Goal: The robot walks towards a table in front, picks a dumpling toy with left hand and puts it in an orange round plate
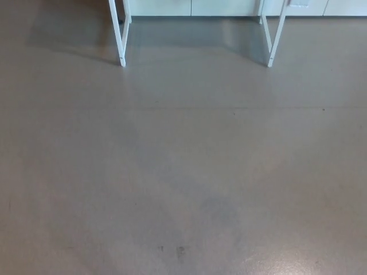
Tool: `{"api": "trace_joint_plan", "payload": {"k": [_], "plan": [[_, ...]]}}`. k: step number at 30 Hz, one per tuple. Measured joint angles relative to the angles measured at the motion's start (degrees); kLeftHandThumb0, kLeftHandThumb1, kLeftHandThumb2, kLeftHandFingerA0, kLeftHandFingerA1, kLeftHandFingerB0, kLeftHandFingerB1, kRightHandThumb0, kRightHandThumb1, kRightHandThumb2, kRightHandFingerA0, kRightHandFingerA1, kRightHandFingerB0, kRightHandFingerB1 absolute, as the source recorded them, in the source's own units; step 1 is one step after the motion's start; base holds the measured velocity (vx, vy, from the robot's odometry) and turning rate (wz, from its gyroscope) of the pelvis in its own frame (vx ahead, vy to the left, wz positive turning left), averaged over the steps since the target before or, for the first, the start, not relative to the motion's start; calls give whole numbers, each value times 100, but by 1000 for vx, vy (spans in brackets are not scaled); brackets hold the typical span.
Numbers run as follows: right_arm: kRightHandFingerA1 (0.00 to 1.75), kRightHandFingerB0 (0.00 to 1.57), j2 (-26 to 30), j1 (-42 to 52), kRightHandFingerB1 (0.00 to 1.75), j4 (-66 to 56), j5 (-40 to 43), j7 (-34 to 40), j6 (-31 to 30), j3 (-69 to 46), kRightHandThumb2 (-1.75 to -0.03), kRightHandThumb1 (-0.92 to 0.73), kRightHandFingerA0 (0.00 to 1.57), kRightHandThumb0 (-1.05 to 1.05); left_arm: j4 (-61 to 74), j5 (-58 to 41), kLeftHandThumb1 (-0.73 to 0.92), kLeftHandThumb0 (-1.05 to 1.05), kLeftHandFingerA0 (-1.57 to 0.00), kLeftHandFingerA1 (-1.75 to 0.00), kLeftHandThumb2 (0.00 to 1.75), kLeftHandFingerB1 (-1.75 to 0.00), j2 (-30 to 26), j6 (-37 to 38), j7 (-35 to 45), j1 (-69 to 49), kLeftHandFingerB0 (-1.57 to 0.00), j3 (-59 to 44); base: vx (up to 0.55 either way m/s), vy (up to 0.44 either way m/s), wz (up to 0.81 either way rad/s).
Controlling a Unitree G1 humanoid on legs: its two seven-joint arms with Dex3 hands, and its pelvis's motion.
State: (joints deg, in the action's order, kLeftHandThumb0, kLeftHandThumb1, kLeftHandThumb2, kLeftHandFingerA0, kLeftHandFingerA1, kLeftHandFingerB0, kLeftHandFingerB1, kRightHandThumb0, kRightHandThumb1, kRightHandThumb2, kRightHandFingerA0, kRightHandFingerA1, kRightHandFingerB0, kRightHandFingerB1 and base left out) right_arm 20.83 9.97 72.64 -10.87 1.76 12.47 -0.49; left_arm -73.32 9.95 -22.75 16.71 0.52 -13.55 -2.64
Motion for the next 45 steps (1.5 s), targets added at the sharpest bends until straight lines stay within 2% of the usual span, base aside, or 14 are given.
{"api": "trace_joint_plan", "payload": {"k": [2, 5, 6, 7, 12, 17, 18, 20, 21, 33, 34, 43, 44, 45], "plan": [[42, 29, -10, 4, 30, 31, 1, 19, 70, 0, -59, -66, 68, -43, -17, 4, 56, -31, -78, -101, 57, -32, -33, 94, -30, 1, -32, 4, -17, 0, 12], [42, 28, 33, 46, 30, 80, 5, 49, 171, -20, -60, -68, 68, -43, -30, 8, 57, -30, -76, -102, 57, -32, -13, 247, -52, 19, -31, 19, -7, -4, 26], [54, 27, 94, 51, 42, 81, 5, 68, 204, -23, -78, -56, 61, -50, -62, 11, 57, -34, -75, -93, 57, -31, 32, 282, -47, -1, -31, 31, 0, 0, 0], [43, 31, 128, 35, 30, 76, 6, 78, 226, -23, -60, -67, 70, -41, -85, 16, 56, -34, -74, -87, 57, -31, 36, 307, -45, -31, -30, 42, 63, 93, 1], [42, 30, 150, -103, 30, 73, 7, 88, 276, -23, -59, -67, 68, -42, -129, 33, 57, -35, -73, -82, 57, -32, 33, 361, -42, -40, -31, 99, 77, 214, -21], [43, 32, 95, -177, 31, 47, 10, 81, 370, -19, -61, -68, 68, -40, -127, 57, 56, -33, -72, -101, 57, -32, -59, 426, -115, 143, -31, 155, 138, 297, -27], [55, 29, 94, -155, 43, 42, 10, 77, 372, -18, -81, -58, 62, -48, -120, 52, 56, -34, -73, -102, 57, -32, -72, 455, -113, 153, -31, 146, 205, 138, -4], [55, 29, 95, -143, 43, -24, 8, 73, 378, -9, -81, -58, 62, -48, -113, 44, 56, -34, -73, -102, 57, -32, -72, 503, -92, 167, -31, 145, 221, 87, -4], [43, 36, 95, -145, 32, -54, 8, 73, 380, -7, -60, -68, 68, -40, -110, 41, 56, -32, -73, -106, 58, -32, -73, 519, -87, 172, -32, 143, 196, 42, 12], [42, 33, 114, -484, 32, -56, -6, 75, 367, 60, -61, -68, 66, -43, -42, 126, 56, -31, -68, -94, 57, -32, -28, 663, -159, 345, -32, 383, 323, -137, 26], [53, 28, 117, -507, 43, -57, -6, 75, 367, 66, -82, -59, 57, -52, -44, 129, 56, -32, -72, -92, 57, -32, -21, 671, -159, 353, -31, 399, 319, -121, -6], [54, 30, 126, -578, 43, -11, -33, 73, 355, 176, -81, -59, 61, -50, -98, 130, 57, -30, -73, -92, 57, -32, -9, 703, -154, 286, -32, 441, 318, 24, -12], [42, 34, 128, -572, 32, 2, -32, 73, 348, 177, -61, -69, 67, -43, -96, 129, 57, -31, -75, -92, 58, -32, -7, 704, -153, 289, -31, 442, 414, 173, -33], [54, 30, 129, -569, 43, 8, -34, 72, 344, 180, -81, -58, 63, -50, -97, 129, 38, -24, -66, -77, 90, -51, -9, 703, -154, 296, -17, 442, 607, 287, -23]]}}
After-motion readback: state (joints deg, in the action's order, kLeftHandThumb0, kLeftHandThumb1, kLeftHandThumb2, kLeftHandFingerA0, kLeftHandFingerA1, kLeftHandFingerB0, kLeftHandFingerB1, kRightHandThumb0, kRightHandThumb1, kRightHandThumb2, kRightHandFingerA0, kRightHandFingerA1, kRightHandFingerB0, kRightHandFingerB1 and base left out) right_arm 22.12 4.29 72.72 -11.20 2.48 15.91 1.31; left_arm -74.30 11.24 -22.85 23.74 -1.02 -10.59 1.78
